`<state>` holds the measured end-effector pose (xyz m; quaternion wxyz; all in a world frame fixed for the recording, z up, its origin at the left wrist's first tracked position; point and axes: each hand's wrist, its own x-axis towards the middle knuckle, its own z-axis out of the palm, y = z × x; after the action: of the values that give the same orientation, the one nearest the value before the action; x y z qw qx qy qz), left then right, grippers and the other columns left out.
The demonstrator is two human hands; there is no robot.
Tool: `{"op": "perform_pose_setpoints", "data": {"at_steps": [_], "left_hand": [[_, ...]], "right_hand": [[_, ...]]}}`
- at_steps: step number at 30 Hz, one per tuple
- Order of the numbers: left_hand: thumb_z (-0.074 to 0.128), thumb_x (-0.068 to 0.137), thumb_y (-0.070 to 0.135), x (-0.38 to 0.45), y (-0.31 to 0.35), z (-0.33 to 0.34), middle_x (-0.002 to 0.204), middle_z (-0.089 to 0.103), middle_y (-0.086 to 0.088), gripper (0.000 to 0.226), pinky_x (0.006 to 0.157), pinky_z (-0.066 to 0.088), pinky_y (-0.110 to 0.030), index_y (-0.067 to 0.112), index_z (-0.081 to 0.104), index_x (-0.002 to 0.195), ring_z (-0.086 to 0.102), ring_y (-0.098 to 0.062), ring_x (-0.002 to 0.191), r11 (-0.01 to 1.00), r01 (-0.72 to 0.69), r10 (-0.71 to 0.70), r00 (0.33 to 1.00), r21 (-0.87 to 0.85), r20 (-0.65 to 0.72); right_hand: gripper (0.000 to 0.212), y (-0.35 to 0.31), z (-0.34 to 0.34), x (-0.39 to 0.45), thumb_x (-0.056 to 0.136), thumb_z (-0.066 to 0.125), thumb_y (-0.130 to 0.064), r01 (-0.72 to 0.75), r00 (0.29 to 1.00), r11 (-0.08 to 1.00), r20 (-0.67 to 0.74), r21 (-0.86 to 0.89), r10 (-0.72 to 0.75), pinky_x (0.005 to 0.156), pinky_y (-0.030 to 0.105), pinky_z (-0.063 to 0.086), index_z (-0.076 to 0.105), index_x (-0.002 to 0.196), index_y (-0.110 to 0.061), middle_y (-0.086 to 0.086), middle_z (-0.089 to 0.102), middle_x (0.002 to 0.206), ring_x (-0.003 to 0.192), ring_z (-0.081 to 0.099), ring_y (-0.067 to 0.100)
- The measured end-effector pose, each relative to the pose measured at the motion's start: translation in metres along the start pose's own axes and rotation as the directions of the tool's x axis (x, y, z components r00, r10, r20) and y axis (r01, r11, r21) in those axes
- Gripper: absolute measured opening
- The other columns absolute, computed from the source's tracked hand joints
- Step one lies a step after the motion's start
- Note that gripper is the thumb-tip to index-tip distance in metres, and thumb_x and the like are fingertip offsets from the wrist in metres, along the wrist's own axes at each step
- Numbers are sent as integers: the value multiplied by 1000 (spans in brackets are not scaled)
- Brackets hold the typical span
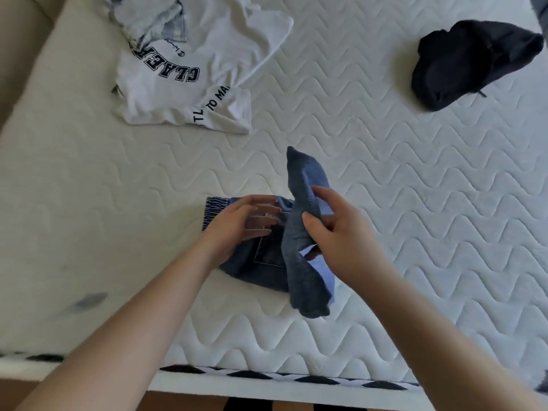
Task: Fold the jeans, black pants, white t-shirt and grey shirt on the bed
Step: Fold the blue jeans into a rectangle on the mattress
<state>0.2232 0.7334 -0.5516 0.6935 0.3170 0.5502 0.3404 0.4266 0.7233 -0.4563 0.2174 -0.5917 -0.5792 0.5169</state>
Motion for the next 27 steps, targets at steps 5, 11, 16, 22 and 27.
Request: {"op": "perform_pose_setpoints", "data": {"at_steps": [5,11,16,22,27], "left_hand": [[32,97,37,-11,31,-56,112,71,-9,44,71,57,-38,18,64,121,70,-27,96,979,101,-103,995,-175,-2],[17,93,72,-4,13,-111,96,74,0,70,62,56,-32,26,66,116,71,-17,79,967,244,-251,962,-77,-109],[37,86,77,13,-20,-131,102,75,1,64,77,54,-34,27,68,111,72,-17,88,946,319,-323,930,-47,-179],[68,87,33,33,-60,-147,97,69,5,18,70,51,-28,25,59,101,67,-16,87,900,204,18,866,386,-500],[68,87,29,50,-76,-162,98,65,1,22,78,49,-34,20,56,103,64,-24,93,810,259,64,853,526,-518]], "right_hand": [[46,-13,84,40,98,49,-22,-2,999,996,39,-85,6,53,20,53,41,142,-30,-3,72,85,61,68,8],[47,3,166,74,95,47,-20,-4,997,973,76,-232,22,53,30,44,39,141,-23,-3,59,81,67,59,17],[58,35,189,85,95,45,-17,-120,928,990,347,-71,138,77,35,57,29,149,-32,-1,63,120,98,64,18],[36,107,114,98,95,54,-24,-132,989,981,-90,-141,120,73,7,46,53,130,-30,-11,60,122,108,61,14],[67,165,43,128,90,64,-41,-385,917,848,-255,-363,307,107,45,36,36,147,-20,13,40,147,131,41,33]]}}
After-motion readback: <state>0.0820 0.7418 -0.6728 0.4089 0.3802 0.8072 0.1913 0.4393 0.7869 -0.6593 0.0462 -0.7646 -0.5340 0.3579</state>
